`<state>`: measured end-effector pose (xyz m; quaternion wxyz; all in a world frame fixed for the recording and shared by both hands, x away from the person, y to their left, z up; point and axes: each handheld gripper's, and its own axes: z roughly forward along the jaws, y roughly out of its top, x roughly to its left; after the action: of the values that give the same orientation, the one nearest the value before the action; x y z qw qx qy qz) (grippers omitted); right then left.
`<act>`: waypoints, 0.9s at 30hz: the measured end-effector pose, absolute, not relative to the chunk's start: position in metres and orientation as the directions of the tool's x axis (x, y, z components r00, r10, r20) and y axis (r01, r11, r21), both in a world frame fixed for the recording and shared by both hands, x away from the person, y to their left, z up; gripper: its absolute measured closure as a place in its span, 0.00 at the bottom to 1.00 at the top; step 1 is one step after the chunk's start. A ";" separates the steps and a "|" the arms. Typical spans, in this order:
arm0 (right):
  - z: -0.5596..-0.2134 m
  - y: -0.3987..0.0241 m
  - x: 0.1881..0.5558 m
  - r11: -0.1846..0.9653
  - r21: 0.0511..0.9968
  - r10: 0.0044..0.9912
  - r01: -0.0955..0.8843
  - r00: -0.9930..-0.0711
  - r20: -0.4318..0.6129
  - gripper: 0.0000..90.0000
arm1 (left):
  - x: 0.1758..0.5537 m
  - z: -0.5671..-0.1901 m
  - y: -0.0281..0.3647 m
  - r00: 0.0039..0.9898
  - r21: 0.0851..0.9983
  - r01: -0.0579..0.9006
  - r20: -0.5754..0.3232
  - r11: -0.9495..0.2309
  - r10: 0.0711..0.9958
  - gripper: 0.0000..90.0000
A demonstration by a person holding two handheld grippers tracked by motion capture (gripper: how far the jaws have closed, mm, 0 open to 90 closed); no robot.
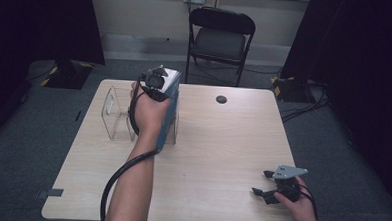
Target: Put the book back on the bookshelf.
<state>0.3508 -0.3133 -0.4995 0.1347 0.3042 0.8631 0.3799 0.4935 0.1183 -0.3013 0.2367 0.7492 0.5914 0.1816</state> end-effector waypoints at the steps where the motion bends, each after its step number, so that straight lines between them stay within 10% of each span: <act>1: -0.500 -0.313 0.351 0.526 0.738 0.628 0.423 -0.779 -0.001 0.18 | 0.494 -0.301 0.119 0.228 0.570 0.802 -0.012 -0.181 0.973 0.68; 27: -0.500 -0.313 0.351 0.526 0.738 0.627 0.423 -0.779 -0.001 0.18 | 0.506 -0.300 0.120 0.153 0.592 0.799 -0.037 -0.101 0.988 0.68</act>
<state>0.3509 -0.3133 -0.4995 0.1346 0.3042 0.8631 0.3799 0.5057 0.1196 -0.3001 0.2482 0.7174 0.6227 0.1896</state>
